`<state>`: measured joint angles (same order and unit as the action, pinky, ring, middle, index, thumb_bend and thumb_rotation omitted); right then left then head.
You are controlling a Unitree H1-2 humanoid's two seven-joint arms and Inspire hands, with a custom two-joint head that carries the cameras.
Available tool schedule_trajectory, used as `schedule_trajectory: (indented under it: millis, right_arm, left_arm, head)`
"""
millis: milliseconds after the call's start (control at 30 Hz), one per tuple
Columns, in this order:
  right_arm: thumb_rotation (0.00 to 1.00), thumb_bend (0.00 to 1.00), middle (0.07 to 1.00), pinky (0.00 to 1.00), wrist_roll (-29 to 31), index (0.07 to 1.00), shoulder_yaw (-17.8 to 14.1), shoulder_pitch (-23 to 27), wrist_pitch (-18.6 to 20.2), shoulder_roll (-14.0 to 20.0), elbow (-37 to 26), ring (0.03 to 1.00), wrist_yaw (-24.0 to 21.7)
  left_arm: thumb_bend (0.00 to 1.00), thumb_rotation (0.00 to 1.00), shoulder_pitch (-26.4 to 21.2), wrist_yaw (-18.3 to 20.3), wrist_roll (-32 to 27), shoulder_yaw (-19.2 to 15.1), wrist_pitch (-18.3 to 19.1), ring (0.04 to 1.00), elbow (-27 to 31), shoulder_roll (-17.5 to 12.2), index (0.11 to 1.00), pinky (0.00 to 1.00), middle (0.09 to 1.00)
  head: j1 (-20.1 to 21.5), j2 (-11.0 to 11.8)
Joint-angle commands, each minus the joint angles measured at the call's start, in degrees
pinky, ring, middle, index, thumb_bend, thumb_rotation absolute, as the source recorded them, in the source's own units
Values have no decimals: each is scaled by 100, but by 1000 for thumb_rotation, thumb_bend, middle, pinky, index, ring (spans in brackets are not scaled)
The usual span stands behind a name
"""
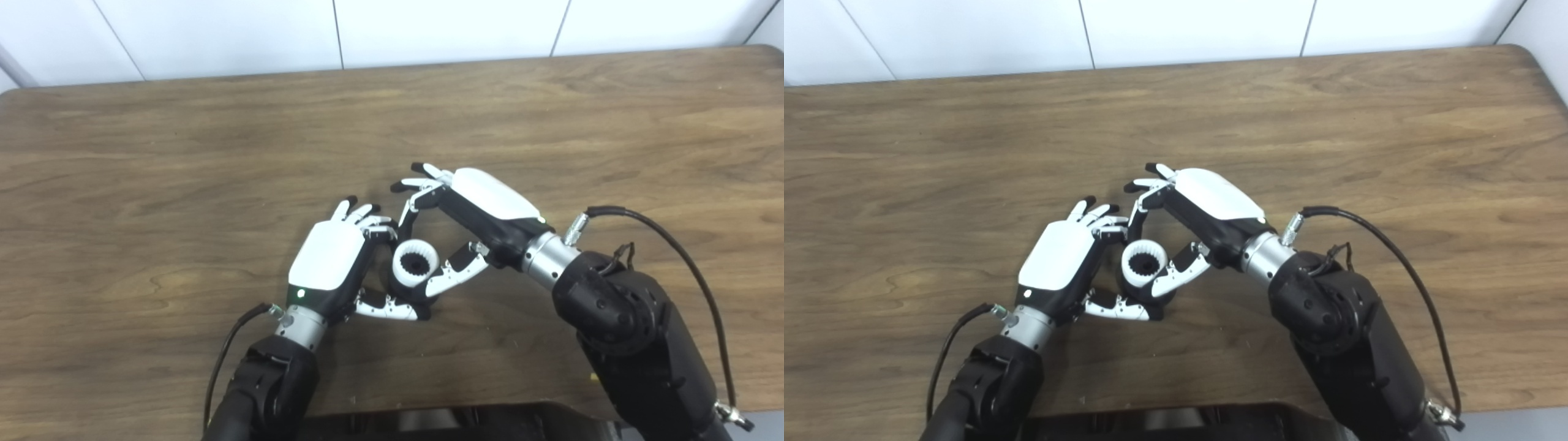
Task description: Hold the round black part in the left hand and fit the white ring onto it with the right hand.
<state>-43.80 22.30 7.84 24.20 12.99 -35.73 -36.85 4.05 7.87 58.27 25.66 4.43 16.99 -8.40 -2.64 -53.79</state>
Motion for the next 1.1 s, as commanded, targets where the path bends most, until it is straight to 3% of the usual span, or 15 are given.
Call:
schedule_trajectory:
  millis: [0, 1067]
  right_arm:
    - [141, 523, 884, 1000, 44, 484, -71, 154, -215, 16, -85, 1000, 148]
    - [142, 522, 885, 1000, 33, 484, -91, 162, -237, 38, 24, 1000, 151]
  left_arm:
    - [524, 55, 2, 112, 14, 51, -40, 904, 86, -13, 484, 1000, 778]
    - [525, 54, -20, 107, 33, 73, -37, 904, 95, 38, 483, 1000, 776]
  head:
    - [-8, -3]
    - [46, -19]
